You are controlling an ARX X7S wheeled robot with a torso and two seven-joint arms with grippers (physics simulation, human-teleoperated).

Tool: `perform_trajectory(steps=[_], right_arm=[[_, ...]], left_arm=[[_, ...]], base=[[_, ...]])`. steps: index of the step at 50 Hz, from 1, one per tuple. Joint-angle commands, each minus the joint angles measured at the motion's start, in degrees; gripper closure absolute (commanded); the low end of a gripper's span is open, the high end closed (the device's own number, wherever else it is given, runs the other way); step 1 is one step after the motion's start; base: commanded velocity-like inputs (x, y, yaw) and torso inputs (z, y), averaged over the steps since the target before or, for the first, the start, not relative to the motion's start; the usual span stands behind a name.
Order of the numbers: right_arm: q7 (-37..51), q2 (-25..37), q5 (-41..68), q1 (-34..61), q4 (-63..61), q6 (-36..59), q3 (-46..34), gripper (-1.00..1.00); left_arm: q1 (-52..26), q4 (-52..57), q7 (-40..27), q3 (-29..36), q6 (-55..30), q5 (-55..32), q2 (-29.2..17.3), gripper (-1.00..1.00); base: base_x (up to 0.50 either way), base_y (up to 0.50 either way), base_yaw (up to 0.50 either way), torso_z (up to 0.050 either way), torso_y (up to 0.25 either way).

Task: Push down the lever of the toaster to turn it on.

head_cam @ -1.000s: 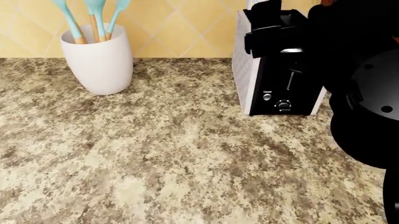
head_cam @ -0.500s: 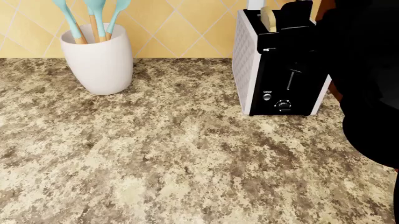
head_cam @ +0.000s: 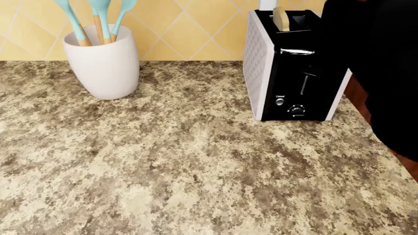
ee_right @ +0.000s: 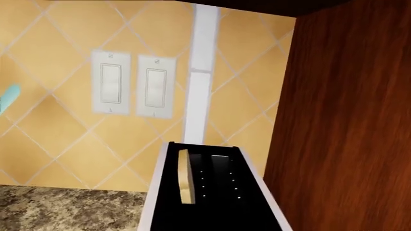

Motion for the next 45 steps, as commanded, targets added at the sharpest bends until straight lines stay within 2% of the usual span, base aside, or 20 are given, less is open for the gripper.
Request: perform_trajectory(steps=[1, 9, 15, 31, 45], right_arm=[[3.17, 3.54, 9.20, 6.85, 4.76, -4.47, -8.63, 1.00], [3.15, 9.02, 14.57, 11.85, 3.59, -10.54, -18.79, 1.00], [2.57, 11.67, 15.83, 12.70, 1.79, -12.78, -23.37, 1.00], [0.43, 17.04, 16.26, 9.28, -3.54, -16.78, -26.11, 1.00], [-1.64, 18.61, 15.59, 6.50, -6.07, -19.08, -26.29, 1.00]], left_arm=[[-0.03, 0.01, -0.38, 0.10, 0.04, 0.17, -0.25, -1.00], [-0.01, -0.14, -0.24, 0.28, 0.16, 0.24, -0.16, -1.00], [0.09, -0.08, -0.17, 0.37, 0.14, 0.30, -0.18, -1.00], [-0.07, 0.06, -0.61, 0.46, -0.09, 0.56, -0.58, -1.00], [0.33, -0.01, -0.48, 0.36, 0.44, 0.59, -0.53, -1.00]], base=[[0.00, 0.00, 0.00, 0.000, 0.000], [0.00, 0.00, 0.00, 0.000, 0.000], [0.00, 0.00, 0.00, 0.000, 0.000], [0.00, 0.00, 0.00, 0.000, 0.000], [0.00, 0.00, 0.00, 0.000, 0.000]])
